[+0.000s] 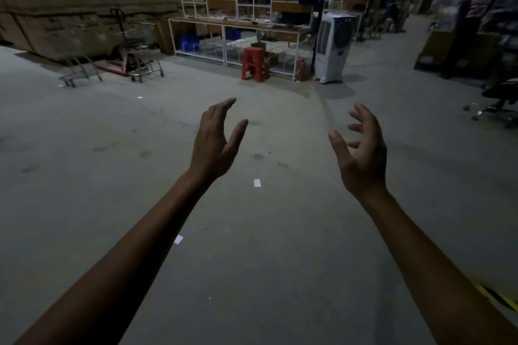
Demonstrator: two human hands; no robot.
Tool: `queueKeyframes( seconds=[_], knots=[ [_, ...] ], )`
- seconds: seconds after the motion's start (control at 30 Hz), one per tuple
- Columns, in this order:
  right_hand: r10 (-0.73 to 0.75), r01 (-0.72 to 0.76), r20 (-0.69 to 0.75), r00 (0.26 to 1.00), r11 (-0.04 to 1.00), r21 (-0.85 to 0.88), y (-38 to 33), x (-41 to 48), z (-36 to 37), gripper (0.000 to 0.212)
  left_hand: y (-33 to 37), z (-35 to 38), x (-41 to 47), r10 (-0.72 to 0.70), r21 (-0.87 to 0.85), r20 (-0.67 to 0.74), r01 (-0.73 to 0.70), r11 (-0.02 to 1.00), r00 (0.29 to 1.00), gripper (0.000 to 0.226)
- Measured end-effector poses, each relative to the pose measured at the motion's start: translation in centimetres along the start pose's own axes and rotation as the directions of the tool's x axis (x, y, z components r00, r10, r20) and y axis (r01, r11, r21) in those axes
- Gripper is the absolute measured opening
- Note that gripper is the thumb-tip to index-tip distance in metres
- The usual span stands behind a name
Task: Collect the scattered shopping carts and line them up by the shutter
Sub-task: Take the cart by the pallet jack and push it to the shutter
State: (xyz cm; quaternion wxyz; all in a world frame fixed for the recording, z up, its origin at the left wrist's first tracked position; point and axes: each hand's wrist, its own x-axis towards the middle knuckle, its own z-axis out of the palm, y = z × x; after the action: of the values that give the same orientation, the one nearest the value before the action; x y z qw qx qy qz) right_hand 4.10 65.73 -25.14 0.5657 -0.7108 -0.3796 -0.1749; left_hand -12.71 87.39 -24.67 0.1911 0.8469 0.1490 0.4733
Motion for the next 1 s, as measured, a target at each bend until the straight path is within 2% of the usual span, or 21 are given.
queueKeyframes(
  seconds=[0.3, 0.53, 0.73, 1.0],
  knots=[
    [0.010, -0.014, 0.036, 0.999, 0.995, 0.103, 13.0, 15.3, 13.8, 0.074, -13.7, 11.7, 13.4, -0.027, 0.043, -0.016, 0.027, 0.999, 1.000, 0.057],
    [-0.017, 0.005, 0.069, 0.997, 0.986, 0.167, 24.3, 31.3, 23.1, 0.076, -23.5, 21.8, 26.5, -0.068, 0.114, -0.061, 0.074, 0.991, 0.996, 0.057],
    [-0.085, 0.061, 0.120, 0.989, 0.980, 0.187, 29.7, 45.6, 31.7, 0.072, -31.0, 27.0, 38.1, -0.111, 0.156, -0.140, 0.133, 0.979, 0.984, 0.055],
    [-0.126, 0.086, 0.201, 0.972, 0.976, 0.200, 38.0, 55.5, 46.2, 0.069, -45.7, 33.2, 46.6, -0.166, 0.166, -0.196, 0.200, 0.966, 0.966, 0.054]
  ],
)
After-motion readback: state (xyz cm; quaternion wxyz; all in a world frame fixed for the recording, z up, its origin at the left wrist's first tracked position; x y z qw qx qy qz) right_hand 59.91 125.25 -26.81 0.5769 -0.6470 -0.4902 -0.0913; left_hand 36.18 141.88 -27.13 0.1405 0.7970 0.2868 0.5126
